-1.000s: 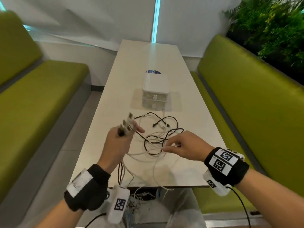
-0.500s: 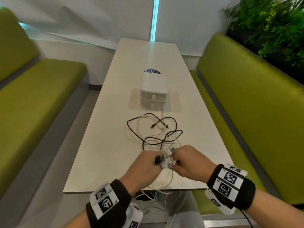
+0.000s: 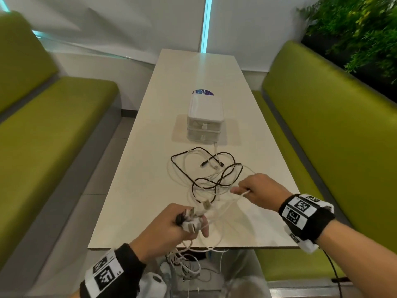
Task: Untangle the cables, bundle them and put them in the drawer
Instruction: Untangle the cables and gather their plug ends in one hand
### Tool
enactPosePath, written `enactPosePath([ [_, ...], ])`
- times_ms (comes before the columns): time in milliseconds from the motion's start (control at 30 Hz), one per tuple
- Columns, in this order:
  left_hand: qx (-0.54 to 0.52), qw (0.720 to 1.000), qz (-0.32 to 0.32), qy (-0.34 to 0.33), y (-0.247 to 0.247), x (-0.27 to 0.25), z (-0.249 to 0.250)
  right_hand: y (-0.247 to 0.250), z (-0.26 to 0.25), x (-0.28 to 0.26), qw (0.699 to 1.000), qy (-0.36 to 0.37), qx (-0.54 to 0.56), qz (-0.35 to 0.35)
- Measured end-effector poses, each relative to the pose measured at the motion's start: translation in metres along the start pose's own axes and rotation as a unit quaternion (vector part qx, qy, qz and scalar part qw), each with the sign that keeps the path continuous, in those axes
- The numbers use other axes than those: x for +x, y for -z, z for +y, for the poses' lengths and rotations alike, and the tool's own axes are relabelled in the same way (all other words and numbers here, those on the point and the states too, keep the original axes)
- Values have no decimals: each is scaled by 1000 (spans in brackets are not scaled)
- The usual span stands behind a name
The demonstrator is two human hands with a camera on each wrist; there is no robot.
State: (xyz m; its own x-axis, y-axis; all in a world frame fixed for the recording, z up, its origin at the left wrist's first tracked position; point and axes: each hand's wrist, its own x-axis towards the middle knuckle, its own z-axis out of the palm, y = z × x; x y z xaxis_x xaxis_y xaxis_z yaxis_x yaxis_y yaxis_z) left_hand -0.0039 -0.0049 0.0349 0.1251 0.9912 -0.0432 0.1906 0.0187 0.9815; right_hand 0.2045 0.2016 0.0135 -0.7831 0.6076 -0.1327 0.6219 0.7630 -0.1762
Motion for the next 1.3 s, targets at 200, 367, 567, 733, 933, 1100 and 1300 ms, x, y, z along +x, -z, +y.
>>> enactPosePath([
  [200,73,969,231,47,21,15,-22,7,-7,18,991,-26,69,107],
  [367,98,939,328,-18,24,33,-7,20,-44,21,981,-22,50,185],
  [567,37,944,322,-60,9,41,9,31,-52,19,962,-254,-84,-52],
  [733,32,942,330,-45,14,37,-1,31,-45,19,965,-220,102,-97],
  [933,2,941,336,-45,18,38,-2,48,-52,21,944,-158,285,52],
  [1100,-12,941,336,-44,23,40,0,60,-65,12,891,-42,434,127],
  [1300,-9,951,304,-46,25,52,3,61,-82,6,840,52,539,1],
])
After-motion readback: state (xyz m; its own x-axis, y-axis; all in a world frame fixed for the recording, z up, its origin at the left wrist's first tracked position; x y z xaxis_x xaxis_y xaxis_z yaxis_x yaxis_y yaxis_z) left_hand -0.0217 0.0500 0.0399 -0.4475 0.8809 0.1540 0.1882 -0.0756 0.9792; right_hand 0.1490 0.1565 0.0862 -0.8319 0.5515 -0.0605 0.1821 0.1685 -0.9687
